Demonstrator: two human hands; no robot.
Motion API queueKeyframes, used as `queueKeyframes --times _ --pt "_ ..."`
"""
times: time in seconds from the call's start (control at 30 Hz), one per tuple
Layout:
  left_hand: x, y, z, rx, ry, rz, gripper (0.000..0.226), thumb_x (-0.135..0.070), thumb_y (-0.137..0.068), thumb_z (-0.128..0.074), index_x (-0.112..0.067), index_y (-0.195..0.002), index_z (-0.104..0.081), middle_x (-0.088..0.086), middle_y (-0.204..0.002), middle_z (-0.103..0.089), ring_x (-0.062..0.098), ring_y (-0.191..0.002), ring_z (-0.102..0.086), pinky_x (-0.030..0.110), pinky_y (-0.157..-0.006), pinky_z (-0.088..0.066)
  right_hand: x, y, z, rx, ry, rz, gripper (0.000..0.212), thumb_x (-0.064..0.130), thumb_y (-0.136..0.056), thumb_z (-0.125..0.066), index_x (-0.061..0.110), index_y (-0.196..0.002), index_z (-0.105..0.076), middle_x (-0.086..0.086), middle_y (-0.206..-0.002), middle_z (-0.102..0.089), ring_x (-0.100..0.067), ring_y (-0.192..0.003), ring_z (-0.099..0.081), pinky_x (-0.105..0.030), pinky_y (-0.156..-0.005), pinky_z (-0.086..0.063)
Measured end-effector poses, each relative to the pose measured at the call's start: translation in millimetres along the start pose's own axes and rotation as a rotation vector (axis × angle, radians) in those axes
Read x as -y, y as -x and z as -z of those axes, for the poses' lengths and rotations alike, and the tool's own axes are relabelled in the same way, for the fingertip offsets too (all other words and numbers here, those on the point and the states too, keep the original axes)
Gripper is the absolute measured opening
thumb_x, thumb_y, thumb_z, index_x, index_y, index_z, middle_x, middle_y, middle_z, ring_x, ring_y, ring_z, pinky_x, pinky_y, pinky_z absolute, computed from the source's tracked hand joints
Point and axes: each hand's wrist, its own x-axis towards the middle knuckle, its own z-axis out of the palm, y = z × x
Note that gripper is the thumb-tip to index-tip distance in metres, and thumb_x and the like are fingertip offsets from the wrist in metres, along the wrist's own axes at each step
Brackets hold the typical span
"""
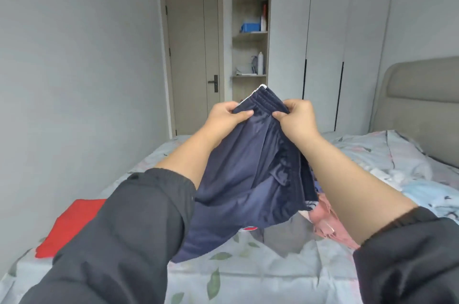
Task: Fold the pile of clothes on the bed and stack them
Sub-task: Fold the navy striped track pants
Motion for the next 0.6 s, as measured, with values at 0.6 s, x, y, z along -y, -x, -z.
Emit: queueKeyframes --times 0.6 --pt "-295.6 -4.1 97.8 -0.404 0.088 -0.507 0.037 -0.026 -0.090 -0.064 0.011 -0.089 -0.060 0.008 -0.079 -0.050 0.015 -0.074 -0.045 0.030 -0.069 -0.038 312.0 -56.1 81.4 -0.341 0.154 0.460 0.004 0.021 -0.080 -0.067 0.019 -0.081 -0.071 0.000 -0.076 -0.067 -0.023 -0.077 -0.060 -0.027 -0.062 -0.043"
